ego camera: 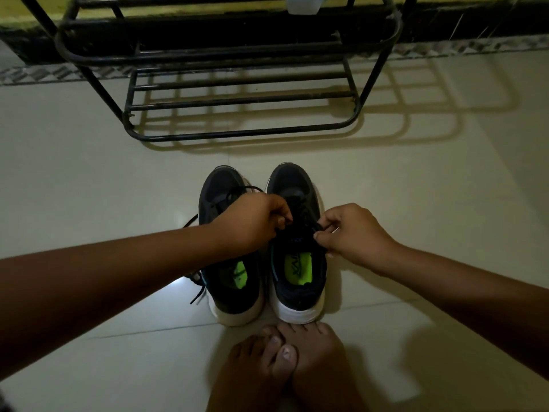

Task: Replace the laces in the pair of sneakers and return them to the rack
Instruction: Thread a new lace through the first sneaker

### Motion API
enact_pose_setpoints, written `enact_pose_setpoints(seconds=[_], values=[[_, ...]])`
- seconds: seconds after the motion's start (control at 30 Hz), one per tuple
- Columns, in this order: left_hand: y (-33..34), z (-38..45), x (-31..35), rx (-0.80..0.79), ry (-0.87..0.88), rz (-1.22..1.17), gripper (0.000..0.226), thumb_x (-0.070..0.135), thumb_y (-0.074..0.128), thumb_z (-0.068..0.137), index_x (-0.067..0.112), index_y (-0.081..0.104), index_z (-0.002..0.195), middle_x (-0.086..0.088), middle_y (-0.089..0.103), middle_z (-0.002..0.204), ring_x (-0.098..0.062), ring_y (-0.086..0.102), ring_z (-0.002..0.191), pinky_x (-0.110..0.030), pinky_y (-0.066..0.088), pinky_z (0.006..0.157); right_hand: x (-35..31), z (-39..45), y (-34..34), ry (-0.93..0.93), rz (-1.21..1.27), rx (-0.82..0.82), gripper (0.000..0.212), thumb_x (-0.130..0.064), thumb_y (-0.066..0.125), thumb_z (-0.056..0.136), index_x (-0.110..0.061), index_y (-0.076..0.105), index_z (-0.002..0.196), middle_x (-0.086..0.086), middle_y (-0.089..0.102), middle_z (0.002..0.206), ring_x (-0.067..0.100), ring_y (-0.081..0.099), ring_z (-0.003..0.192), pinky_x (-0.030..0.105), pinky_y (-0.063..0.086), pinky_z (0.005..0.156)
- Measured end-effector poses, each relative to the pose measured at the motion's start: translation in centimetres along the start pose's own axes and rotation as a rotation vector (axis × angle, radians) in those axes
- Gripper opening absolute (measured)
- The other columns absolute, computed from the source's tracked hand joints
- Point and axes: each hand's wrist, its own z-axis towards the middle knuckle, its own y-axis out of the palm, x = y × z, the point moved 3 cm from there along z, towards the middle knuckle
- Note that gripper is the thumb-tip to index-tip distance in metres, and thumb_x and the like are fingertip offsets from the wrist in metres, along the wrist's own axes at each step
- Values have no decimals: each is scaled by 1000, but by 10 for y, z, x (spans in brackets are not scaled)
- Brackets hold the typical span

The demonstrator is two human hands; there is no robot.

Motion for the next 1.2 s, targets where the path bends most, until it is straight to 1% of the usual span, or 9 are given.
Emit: enact_pose_setpoints(seconds=[0.1, 0.23, 0.4, 0.63, 0.73, 0.8, 0.93, 1.07, 1.2], values=[[-2, -2, 1, 31, 9, -14, 10, 12, 53, 94, 17, 62, 92, 4, 65, 80, -6, 62, 75, -21, 50, 72, -1, 0, -1, 20, 27, -10, 2, -8, 68, 81, -6, 69, 81, 11, 68, 73, 20, 67, 57, 33, 59, 65], [-1, -2, 4, 67, 45, 34, 11, 22, 65, 87, 18, 72, 95, 5, 71, 89, -5, 63, 83, -22, 50, 79, -4, -2, -1, 33, 90, -29, 2, -6, 68, 81, -6, 68, 79, 8, 64, 68, 21, 66, 59, 34, 60, 65], [1, -3, 6, 105, -7, 9, 5, 23, 71, 82, 20, 74, 84, 8, 70, 79, -1, 64, 74, -17, 52, 71, -10, -6, 1, -1, 76, -32, 4, -8, 69, 80, -5, 68, 78, 13, 67, 69, 24, 68, 59, 35, 57, 67], [2, -2, 10, 92, -15, 60, 8, 20, 70, 80, 19, 71, 73, 6, 68, 71, -9, 63, 68, -35, 56, 70, -15, -8, 3, -45, 63, -37, 5, -10, 70, 80, -5, 68, 79, 12, 67, 69, 18, 65, 54, 29, 55, 63], [3, -1, 7, 85, -18, 32, 8, 19, 70, 81, 15, 72, 74, 4, 68, 71, -9, 63, 68, -31, 56, 70, -17, -9, 4, -86, 0, -17, 5, -11, 70, 79, -10, 68, 75, 10, 69, 69, 11, 63, 53, 22, 52, 60], [4, -2, 3, 99, -29, -46, 8, 18, 70, 82, 12, 74, 78, 6, 69, 72, -5, 64, 69, -23, 54, 69, -17, -10, 3, -103, -31, -1, 6, -13, 71, 79, -14, 67, 74, 6, 69, 69, 6, 60, 52, 18, 49, 57], [6, -4, -1, 101, -55, -185, 8, 16, 69, 84, 12, 74, 79, 7, 69, 71, -3, 65, 69, -14, 52, 67, -19, -14, 4, -157, -98, 32, 5, -18, 70, 79, -13, 69, 79, 1, 67, 67, 12, 63, 61, 26, 51, 63], [9, -6, 0, 103, -69, -217, 11, 14, 67, 84, 12, 72, 75, 10, 65, 67, 4, 61, 64, -6, 47, 61, -25, -21, 6, -227, -183, 55, 9, -19, 68, 81, -11, 69, 85, -12, 53, 56, 11, 58, 60, 25, 48, 62], [13, -8, -4, 108, -140, -350, 10, 14, 67, 86, 13, 73, 79, 9, 68, 71, 5, 62, 65, -5, 49, 63, -26, -24, 6, -270, -236, 65, 13, -20, 66, 83, -9, 69, 88, -7, 52, 57, 17, 59, 63, 29, 50, 64]])
